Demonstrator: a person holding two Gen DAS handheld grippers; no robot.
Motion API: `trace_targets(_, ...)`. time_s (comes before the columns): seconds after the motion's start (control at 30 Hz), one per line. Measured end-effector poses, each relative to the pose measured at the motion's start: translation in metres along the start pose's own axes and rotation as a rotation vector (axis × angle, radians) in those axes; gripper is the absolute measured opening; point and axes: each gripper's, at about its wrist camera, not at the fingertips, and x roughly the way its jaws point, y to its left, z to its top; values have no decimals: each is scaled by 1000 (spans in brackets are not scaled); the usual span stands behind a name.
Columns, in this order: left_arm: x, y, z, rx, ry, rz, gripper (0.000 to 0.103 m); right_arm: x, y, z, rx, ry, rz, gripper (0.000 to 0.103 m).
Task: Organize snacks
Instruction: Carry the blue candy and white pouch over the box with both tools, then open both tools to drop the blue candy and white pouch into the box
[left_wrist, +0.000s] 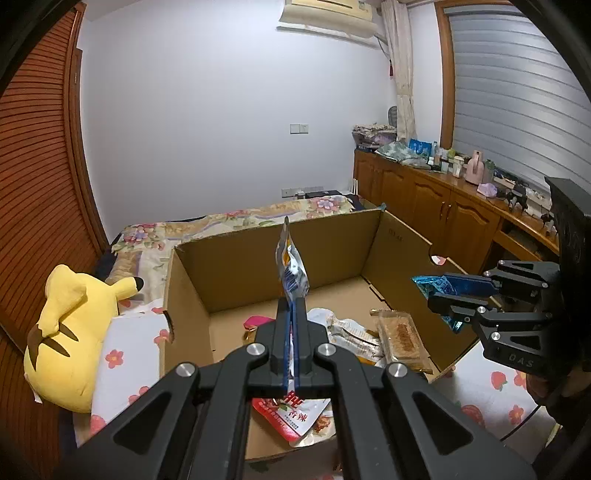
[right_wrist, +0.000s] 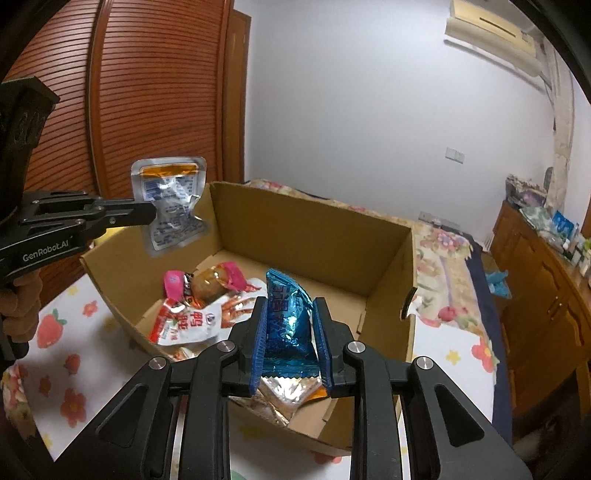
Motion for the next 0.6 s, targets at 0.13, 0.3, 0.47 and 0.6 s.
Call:
trace_targets(0.13,7,-3,-1,6,11,3,0,2,-3,-1,6,5,-5,30)
trace_targets(0.3,13,-1,-3,6,21,6,0,2,-6,-4,5,9,-5,32)
trace_targets(0.47,18,0,-4,7,31,10,0,5,-7,-3,10,15,-7,37)
trace_targets(0.6,18,0,-5,5,34,11,0,4,-5,-5,11,16,-5,38)
